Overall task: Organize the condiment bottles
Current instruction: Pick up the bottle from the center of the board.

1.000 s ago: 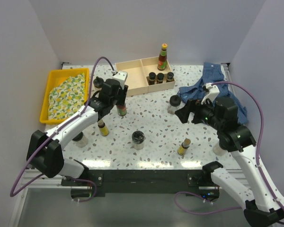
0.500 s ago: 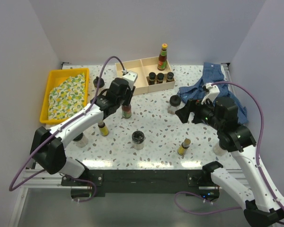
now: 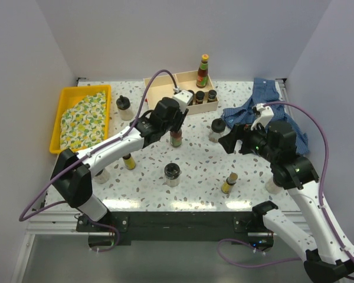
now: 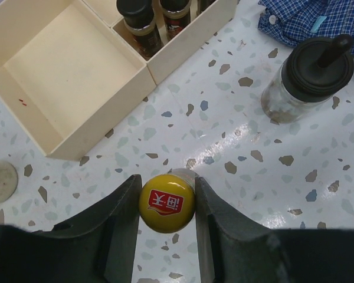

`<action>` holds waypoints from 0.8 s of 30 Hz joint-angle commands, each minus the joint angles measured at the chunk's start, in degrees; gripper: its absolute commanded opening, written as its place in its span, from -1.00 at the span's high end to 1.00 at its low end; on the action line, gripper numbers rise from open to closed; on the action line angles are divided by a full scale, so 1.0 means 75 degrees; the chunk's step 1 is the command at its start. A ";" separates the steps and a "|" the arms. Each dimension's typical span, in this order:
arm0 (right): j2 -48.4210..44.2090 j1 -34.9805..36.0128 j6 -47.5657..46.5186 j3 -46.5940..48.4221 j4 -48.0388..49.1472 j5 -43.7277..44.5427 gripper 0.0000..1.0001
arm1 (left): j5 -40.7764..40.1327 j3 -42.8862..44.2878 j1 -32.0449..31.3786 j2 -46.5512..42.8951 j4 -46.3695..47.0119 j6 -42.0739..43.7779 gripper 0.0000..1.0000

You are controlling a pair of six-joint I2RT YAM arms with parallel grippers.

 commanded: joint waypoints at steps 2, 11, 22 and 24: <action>-0.0064 0.0016 0.0071 -0.0055 0.0187 0.0082 -0.82 | 0.0073 0.0188 -0.0012 -0.0084 0.1696 0.0144 1.00; 0.0018 0.0016 0.0177 -0.0031 0.0199 0.0164 -0.81 | -0.0114 0.0154 -0.0023 -0.0060 0.1638 0.0086 0.56; 0.0334 0.0016 0.0481 0.0086 0.0316 -0.0023 -0.78 | -0.0302 0.0282 -0.0023 -0.0387 0.1087 -0.0101 -0.42; 0.0416 0.0028 0.0540 0.0098 0.0445 -0.0093 -0.74 | -0.0290 0.0283 -0.0035 -0.0691 0.0959 -0.0207 -0.50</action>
